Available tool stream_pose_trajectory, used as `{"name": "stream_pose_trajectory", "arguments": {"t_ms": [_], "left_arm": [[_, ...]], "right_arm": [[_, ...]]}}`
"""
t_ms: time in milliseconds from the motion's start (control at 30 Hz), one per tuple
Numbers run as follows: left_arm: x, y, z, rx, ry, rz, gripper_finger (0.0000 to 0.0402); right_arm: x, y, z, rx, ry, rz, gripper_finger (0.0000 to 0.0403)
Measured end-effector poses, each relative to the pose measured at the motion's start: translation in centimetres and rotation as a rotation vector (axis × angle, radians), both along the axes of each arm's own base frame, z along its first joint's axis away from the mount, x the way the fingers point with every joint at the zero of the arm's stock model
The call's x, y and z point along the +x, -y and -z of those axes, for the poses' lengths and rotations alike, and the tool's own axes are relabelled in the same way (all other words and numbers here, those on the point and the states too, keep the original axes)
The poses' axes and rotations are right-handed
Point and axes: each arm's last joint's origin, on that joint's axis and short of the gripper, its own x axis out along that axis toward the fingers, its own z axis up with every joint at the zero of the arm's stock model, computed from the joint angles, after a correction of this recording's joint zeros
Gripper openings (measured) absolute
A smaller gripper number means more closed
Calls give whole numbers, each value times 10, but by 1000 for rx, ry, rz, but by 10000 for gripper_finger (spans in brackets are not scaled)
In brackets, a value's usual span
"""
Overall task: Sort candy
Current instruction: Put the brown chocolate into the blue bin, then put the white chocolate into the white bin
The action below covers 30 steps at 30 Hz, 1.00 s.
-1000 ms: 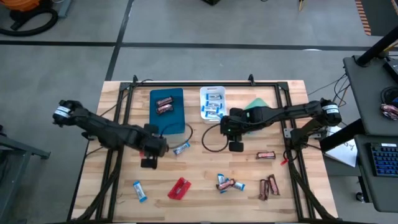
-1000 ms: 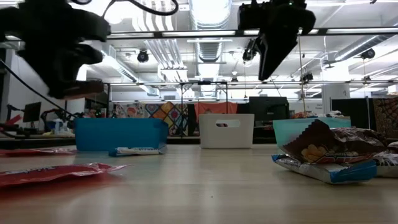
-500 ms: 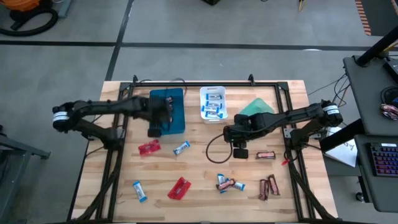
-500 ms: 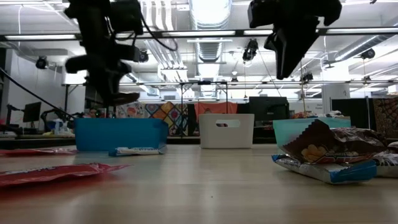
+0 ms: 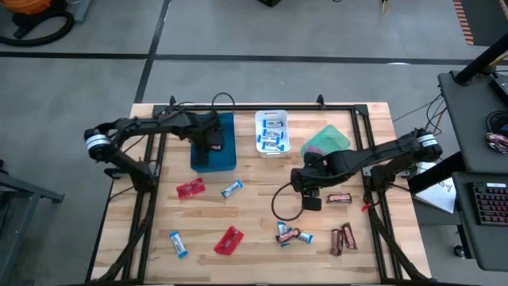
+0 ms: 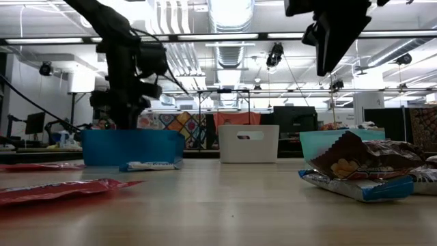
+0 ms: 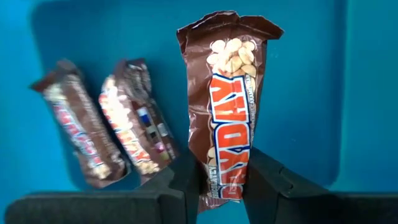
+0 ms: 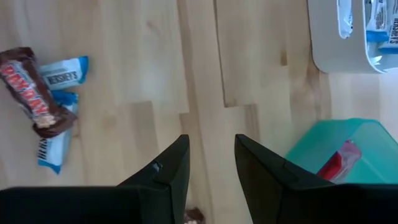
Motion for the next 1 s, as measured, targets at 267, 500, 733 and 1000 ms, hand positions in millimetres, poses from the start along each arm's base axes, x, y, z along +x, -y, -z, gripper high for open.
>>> {"name": "stream_pose_trajectory", "arguments": {"t_ms": [267, 500, 733, 1000], "left_arm": [[12, -7, 26, -36, -43, -45, 76], [16, -9, 28, -27, -28, -44, 111], [12, -7, 18, -14, -6, -45, 167], [3, -2, -10, 13, 85, -126, 176]], "right_arm": [[-6, -13, -5, 16, 23, -13, 118], [-7, -18, -5, 22, 27, -11, 118], [-7, -17, -5, 25, 27, 0, 118], [-7, -17, -5, 30, 27, 18, 118]]}}
